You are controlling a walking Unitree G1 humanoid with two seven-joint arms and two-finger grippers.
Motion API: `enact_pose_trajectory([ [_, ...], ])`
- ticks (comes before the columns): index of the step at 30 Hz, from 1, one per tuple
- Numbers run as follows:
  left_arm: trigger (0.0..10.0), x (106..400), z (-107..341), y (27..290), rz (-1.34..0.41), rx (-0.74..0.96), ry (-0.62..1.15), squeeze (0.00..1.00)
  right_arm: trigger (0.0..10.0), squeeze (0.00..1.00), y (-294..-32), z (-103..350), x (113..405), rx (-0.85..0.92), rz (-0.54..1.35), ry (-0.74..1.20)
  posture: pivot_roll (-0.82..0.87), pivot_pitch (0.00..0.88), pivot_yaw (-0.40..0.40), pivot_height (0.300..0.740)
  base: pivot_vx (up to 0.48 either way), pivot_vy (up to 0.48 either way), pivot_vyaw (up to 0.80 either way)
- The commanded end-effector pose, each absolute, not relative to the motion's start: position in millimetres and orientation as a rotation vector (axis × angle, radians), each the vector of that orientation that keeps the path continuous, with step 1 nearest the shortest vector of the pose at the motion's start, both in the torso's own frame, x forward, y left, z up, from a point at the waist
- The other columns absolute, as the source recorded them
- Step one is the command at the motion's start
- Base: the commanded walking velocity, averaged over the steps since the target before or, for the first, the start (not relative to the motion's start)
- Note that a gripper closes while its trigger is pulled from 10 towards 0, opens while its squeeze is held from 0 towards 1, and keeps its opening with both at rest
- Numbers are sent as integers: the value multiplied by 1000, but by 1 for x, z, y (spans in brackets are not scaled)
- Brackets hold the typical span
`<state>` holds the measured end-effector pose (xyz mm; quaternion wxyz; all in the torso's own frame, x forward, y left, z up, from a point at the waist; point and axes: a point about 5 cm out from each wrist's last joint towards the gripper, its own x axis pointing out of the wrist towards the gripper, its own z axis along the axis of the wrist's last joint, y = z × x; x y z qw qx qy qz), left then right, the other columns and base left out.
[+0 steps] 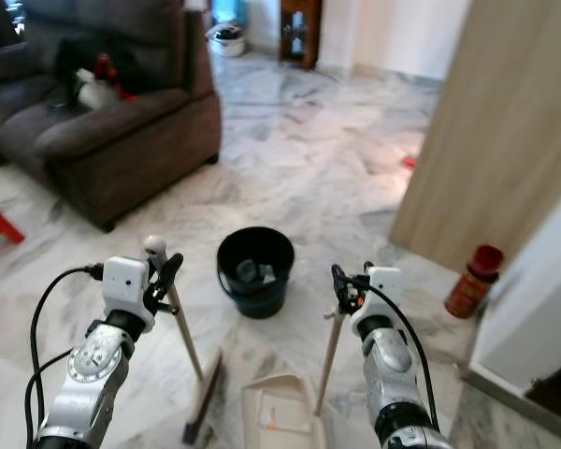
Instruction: Sweep floor
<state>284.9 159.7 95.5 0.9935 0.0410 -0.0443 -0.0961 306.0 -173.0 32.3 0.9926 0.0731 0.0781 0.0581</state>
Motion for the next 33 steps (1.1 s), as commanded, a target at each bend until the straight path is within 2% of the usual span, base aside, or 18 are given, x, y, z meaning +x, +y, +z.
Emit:
enact_pose_trajectory([
  [1, 10000, 289, 106, 162, -187, 98, -130, 0, 10000, 0, -172, 29, 304, 153, 133, 177, 85, 0, -14, 740, 0, 0, 0],
  [9, 10000, 289, 106, 162, -183, 96, -128, 0, 10000, 0, -171, 29, 305, 149, 145, 182, 84, 0, -18, 740, 0, 0, 480],
  [26, 10000, 288, 104, 162, -182, 97, -121, 0, 10000, 0, -179, 28, 305, 112, 59, 189, 83, 0, -19, 740, 0, 0, 0],
  [33, 10000, 288, 104, 162, -184, 98, -118, 0, 10000, 0, -170, 24, 302, 83, 111, 206, 90, 0, -19, 740, 0, 0, 0],
])
